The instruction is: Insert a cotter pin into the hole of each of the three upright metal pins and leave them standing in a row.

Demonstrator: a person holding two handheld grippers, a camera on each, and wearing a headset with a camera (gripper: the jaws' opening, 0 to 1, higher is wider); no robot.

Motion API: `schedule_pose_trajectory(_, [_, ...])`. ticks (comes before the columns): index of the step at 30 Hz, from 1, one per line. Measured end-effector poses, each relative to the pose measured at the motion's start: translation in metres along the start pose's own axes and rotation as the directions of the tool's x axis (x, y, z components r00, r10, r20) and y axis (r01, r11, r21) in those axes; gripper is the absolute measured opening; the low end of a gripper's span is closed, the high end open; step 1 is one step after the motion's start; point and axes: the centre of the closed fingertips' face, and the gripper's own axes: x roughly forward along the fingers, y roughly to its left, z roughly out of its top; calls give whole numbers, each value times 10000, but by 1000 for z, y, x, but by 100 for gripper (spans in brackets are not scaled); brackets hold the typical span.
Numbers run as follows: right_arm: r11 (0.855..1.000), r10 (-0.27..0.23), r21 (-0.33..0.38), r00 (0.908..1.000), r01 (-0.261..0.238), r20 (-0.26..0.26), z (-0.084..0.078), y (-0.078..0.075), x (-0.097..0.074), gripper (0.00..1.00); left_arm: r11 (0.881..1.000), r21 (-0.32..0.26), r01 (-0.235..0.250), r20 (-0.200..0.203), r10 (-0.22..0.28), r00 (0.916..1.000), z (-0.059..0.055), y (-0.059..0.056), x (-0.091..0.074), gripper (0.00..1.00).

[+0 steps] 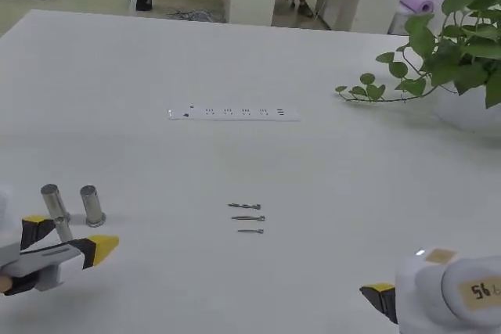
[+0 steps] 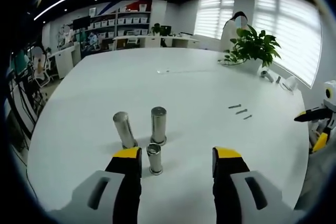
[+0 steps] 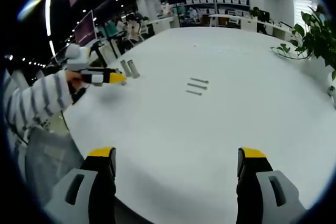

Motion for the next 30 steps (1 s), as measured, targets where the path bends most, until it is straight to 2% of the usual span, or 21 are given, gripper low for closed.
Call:
schedule_pose_trajectory(5, [10000,38,36,10000,-38,-67,-1,1,2,97,9999,79,-84,-180,86,9998,-5,4,3,43])
schedule_pose_trajectory(18, [9998,172,38,9997,-171,-179,-2,5,7,97,9996,180,-232,-36,233,9997,-7,13,14,25])
schedule_pose_trajectory(30, [9998,195,72,9996,-194,-206,-3,5,8,97,9989,115,-454,12,454,9990,-10,22,14,9])
